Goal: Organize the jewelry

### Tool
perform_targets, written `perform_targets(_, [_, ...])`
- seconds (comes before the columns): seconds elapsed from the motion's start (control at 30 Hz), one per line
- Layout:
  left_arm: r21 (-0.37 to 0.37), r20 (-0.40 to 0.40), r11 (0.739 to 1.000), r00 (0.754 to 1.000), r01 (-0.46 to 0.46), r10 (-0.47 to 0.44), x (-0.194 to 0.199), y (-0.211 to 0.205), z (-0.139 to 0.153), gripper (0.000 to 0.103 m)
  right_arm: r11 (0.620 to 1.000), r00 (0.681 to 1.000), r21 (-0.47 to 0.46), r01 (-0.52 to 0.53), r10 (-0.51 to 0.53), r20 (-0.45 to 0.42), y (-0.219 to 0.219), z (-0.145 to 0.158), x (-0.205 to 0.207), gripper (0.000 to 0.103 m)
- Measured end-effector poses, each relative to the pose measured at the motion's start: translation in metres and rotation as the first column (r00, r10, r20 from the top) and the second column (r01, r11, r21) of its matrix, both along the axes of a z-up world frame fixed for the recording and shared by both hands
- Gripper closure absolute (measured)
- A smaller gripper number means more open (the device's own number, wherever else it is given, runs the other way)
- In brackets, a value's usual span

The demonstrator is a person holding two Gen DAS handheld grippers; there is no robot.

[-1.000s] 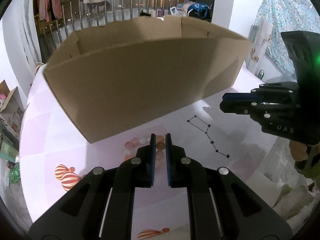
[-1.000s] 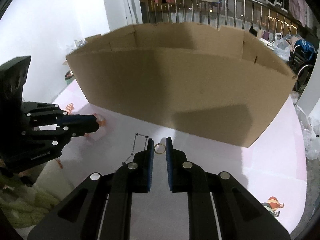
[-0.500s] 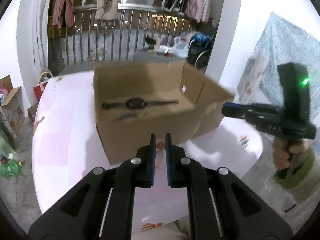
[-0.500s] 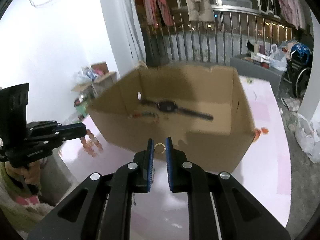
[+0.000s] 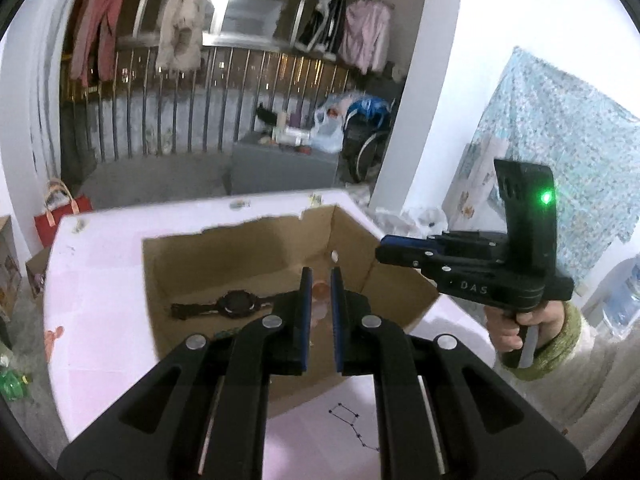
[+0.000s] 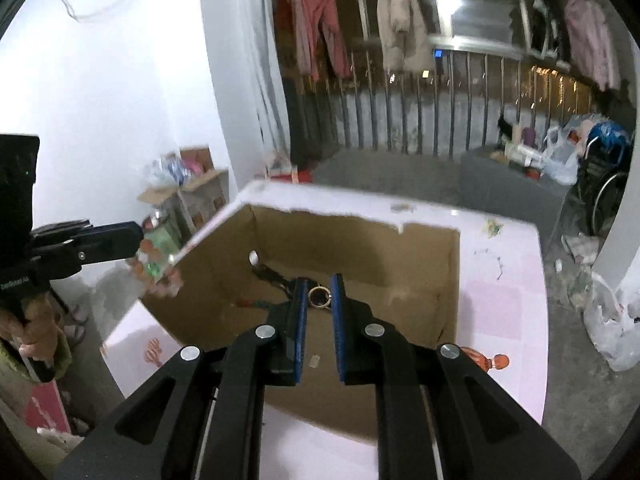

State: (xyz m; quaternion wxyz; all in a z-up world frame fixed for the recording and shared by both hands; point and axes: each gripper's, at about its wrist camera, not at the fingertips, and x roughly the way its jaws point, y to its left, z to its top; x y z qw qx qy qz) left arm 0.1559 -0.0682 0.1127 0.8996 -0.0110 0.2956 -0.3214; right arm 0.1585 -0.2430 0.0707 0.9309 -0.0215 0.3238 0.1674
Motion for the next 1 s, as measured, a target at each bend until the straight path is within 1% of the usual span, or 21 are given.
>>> perform_targets(0.07, [0.026, -0.047, 1.0, 0.999, -0.004, 0.005, 0.019, -0.01, -0.013, 0.095, 0.999, 0.999, -0.033, -0.011, 0.009, -0.04, 0.001, -0.009, 0.017, 0.091])
perform_targets(0.13, [0.049, -0.109, 0.999, 0.994, 0.007, -0.002, 0.034, -0.019, -0.03, 0.095, 0.998, 0.998, -0.063, -0.004, 0.0, -0.067, 0.0, -0.015, 0.028, 0.091])
perform_targets(0.17, [0.062, -0.15, 0.998, 0.989, 0.01, -0.001, 0.044, -0.024, -0.041, 0.095, 0.997, 0.995, -0.076, -0.004, -0.004, -0.098, 0.0, -0.021, 0.037, 0.091])
perform_targets(0.27, [0.083, -0.223, 0.996, 0.975, 0.026, -0.007, 0.056, -0.033, -0.064, 0.095, 0.994, 0.988, -0.11, 0.0, -0.017, -0.154, 0.0, -0.033, 0.046, 0.09])
perform_targets(0.33, [0.105, -0.254, 0.994, 0.967, 0.028, 0.0, 0.059, -0.037, -0.076, 0.093, 0.99, 0.986, -0.14, 0.016, -0.039, -0.164, 0.001, -0.037, 0.05, 0.089])
perform_targets(0.37, [0.105, -0.262, 0.994, 0.965, 0.029, 0.0, 0.058, -0.037, -0.079, 0.086, 0.989, 0.985, -0.144, 0.017, -0.041, -0.167, 0.0, -0.038, 0.051, 0.089])
perform_targets(0.4, [0.103, -0.266, 0.994, 0.964, 0.027, 0.001, 0.059, -0.037, -0.08, 0.077, 0.99, 0.986, -0.142, 0.022, -0.045, -0.163, -0.002, -0.037, 0.051, 0.085])
perform_targets(0.43, [0.103, -0.266, 0.994, 0.964, 0.023, 0.005, 0.058, -0.037, -0.081, 0.072, 0.99, 0.986, -0.14, 0.029, -0.051, -0.157, -0.003, -0.036, 0.05, 0.08])
perform_targets(0.47, [0.104, -0.262, 0.994, 0.965, 0.019, 0.009, 0.057, -0.036, -0.081, 0.067, 0.99, 0.987, -0.137, 0.038, -0.058, -0.148, -0.006, -0.034, 0.049, 0.078])
perform_targets(0.53, [0.102, -0.248, 0.995, 0.969, 0.017, 0.009, 0.054, -0.034, -0.078, 0.064, 0.991, 0.989, -0.122, 0.052, -0.068, -0.134, -0.01, -0.03, 0.045, 0.077])
perform_targets(0.6, [0.102, -0.233, 0.995, 0.972, 0.008, 0.016, 0.051, -0.032, -0.074, 0.058, 0.992, 0.99, -0.108, 0.066, -0.079, -0.12, -0.015, -0.026, 0.042, 0.077])
perform_targets(0.67, [0.093, -0.213, 0.996, 0.977, -0.002, 0.022, 0.046, -0.027, -0.067, 0.056, 0.992, 0.99, -0.091, 0.085, -0.094, -0.101, -0.022, -0.019, 0.036, 0.077])
perform_targets(0.7, [0.088, -0.202, 0.996, 0.979, -0.012, 0.029, 0.043, -0.023, -0.064, 0.052, 0.992, 0.99, -0.07, 0.103, -0.109, -0.086, -0.027, -0.013, 0.03, 0.075])
perform_targets(0.73, [0.083, -0.188, 0.996, 0.981, -0.024, 0.04, 0.039, -0.018, -0.059, 0.049, 0.992, 0.99, -0.053, 0.116, -0.12, -0.076, -0.032, -0.009, 0.026, 0.07])
perform_targets(0.8, [0.072, -0.141, 0.995, 0.987, -0.069, 0.078, 0.027, -0.003, -0.045, 0.041, 0.989, 0.987, -0.01, 0.148, -0.148, -0.057, -0.043, -0.002, 0.017, 0.061])
perform_targets(0.83, [0.069, -0.124, 0.994, 0.988, -0.088, 0.096, 0.023, 0.003, -0.041, 0.039, 0.986, 0.985, 0.015, 0.165, -0.164, -0.054, -0.05, 0.001, 0.012, 0.056])
perform_targets(0.87, [0.06, -0.1, 0.99, 0.987, -0.124, 0.129, 0.017, 0.013, -0.034, 0.034, 0.983, 0.983, 0.046, 0.179, -0.176, -0.059, -0.056, 0.003, 0.007, 0.054])
perform_targets(0.9, [0.052, -0.08, 0.987, 0.984, -0.155, 0.158, 0.013, 0.022, -0.029, 0.027, 0.98, 0.981, 0.069, 0.188, -0.184, -0.068, -0.061, 0.004, 0.006, 0.048])
perform_targets(0.93, [0.045, -0.061, 0.982, 0.98, -0.185, 0.188, 0.009, 0.031, -0.024, 0.024, 0.975, 0.977, 0.098, 0.201, -0.192, -0.087, -0.066, 0.002, 0.004, 0.046])
perform_targets(0.97, [0.04, -0.041, 0.973, 0.973, -0.228, 0.229, 0.005, 0.041, -0.021, 0.018, 0.97, 0.974, 0.123, 0.21, -0.196, -0.114, -0.071, -0.001, 0.003, 0.045])
perform_targets(1.0, [0.041, -0.034, 0.963, 0.963, -0.265, 0.266, 0.003, 0.05, -0.02, 0.016, 0.966, 0.97, 0.137, 0.218, -0.2, -0.137, -0.074, -0.006, 0.002, 0.043])
